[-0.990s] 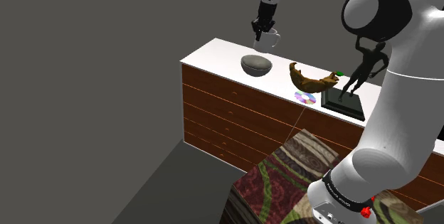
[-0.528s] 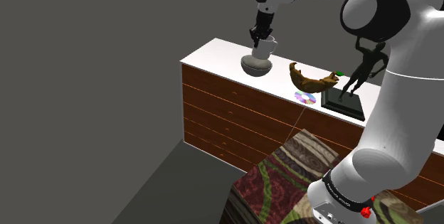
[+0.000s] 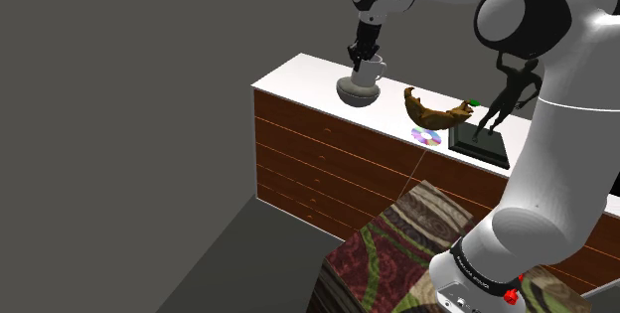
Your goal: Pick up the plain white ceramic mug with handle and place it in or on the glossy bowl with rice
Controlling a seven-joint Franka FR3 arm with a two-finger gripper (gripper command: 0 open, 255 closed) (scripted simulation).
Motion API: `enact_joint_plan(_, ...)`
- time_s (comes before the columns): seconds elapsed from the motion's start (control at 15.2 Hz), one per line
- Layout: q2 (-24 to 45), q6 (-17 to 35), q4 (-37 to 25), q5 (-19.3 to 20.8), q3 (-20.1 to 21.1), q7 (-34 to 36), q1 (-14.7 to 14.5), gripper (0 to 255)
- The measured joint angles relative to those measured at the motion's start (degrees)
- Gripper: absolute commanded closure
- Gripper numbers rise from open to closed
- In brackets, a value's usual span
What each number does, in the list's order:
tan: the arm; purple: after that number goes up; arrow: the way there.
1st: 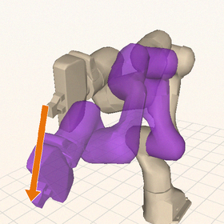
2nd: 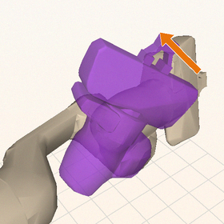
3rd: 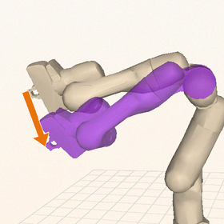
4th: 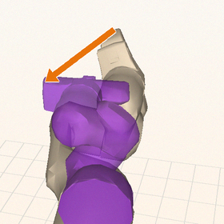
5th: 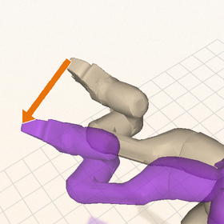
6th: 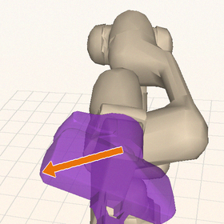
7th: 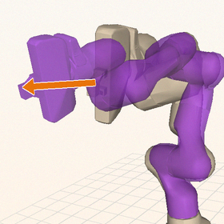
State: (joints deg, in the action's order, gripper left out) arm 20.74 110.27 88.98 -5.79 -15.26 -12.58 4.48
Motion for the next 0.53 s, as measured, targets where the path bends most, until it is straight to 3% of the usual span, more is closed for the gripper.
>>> enact_joint_plan(0.07, 0.0, 0.01, 0.02, 0.0, 0.0, 0.0, 0.0, 255)
enact_joint_plan(0.13, 0.0, 0.02, 0.02, 0.0, 0.0, 0.0, 0.0, 0)
enact_joint_plan(0.53, -0.03, 0.03, 0.02, 0.0, 0.0, 0.0, 0.0, 0)
